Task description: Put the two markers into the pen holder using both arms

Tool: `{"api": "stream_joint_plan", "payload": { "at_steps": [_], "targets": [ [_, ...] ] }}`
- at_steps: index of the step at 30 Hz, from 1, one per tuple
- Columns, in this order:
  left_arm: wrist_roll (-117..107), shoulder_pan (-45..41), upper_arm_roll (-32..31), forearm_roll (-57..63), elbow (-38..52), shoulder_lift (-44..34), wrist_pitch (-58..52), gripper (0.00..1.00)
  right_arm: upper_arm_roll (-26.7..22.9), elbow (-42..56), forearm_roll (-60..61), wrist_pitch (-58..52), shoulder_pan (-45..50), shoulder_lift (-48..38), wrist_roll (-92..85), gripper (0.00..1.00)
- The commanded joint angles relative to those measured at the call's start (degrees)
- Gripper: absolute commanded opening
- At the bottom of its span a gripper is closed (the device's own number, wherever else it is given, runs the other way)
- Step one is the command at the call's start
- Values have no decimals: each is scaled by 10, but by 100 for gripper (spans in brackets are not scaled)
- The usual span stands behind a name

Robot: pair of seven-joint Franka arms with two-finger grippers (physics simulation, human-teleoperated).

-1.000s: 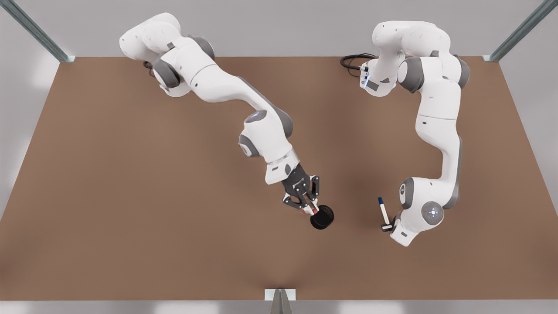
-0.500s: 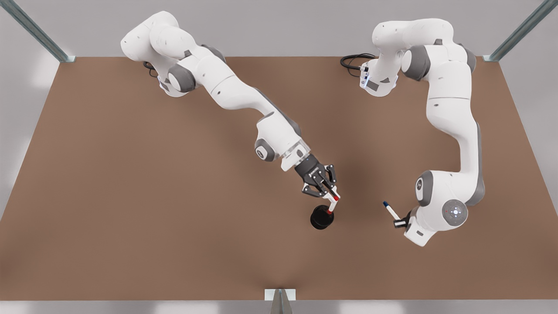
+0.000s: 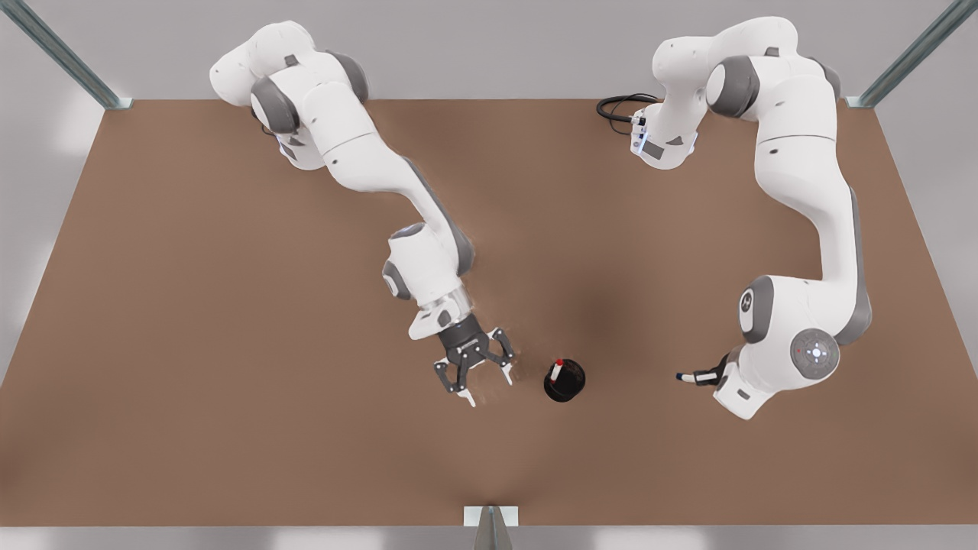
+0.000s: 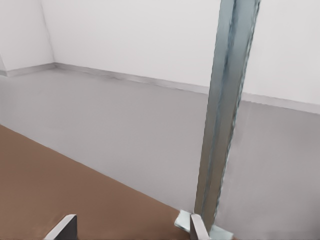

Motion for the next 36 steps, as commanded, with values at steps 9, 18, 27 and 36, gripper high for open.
{"api": "stream_joint_plan", "payload": {
  "at_steps": [9,18,27,36],
  "targets": [
    [-146,-117,-4,-7,43,-26,-13,21,114,-24,19,-842,-323,-224,-106,100],
    [-289,-177,-13,-7,52,-18,52,21,184,-71,18,-791,-407,-271,-103,100],
    [-284,-186,-12,-7,46,10,60,100,185,-71,16,-787,-410,-269,-102,100],
    [-31,-86,-10,-6,46,-37,-84,100,184,-63,-12,-793,-411,-280,-106,100]
  ]
}}
